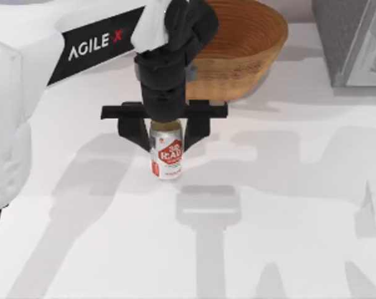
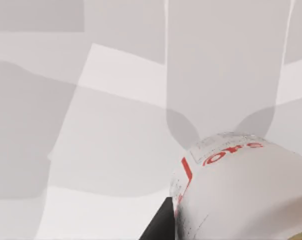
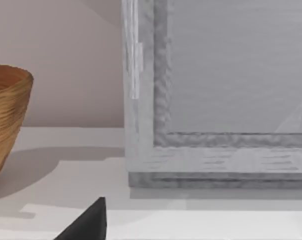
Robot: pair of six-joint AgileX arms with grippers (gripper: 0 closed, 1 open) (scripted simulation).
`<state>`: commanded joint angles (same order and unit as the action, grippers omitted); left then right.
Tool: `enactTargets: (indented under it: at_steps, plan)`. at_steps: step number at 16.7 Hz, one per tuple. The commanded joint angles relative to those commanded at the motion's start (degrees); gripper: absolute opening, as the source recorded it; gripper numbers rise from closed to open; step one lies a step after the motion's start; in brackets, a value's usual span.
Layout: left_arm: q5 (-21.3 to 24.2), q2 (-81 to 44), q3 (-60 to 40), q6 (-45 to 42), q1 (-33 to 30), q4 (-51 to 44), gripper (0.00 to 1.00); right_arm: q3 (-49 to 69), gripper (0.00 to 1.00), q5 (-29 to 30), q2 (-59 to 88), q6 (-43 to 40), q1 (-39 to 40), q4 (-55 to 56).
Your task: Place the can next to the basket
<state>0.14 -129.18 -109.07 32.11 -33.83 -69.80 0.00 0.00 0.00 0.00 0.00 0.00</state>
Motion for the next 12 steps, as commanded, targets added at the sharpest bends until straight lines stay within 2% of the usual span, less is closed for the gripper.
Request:
enactTargets:
  at_steps: [11, 12]
  plan:
    - [0.0, -0.26, 1.39, -0.02, 0.01, 1.65, 0.0, 0.0, 1.0, 0.0, 0.0, 0.0, 0.0, 0.0]
    - [0.0, -0.26, 1.39, -0.02, 0.01, 1.65, 0.08, 0.0, 1.0, 0.0, 0.0, 0.0, 0.0, 0.0]
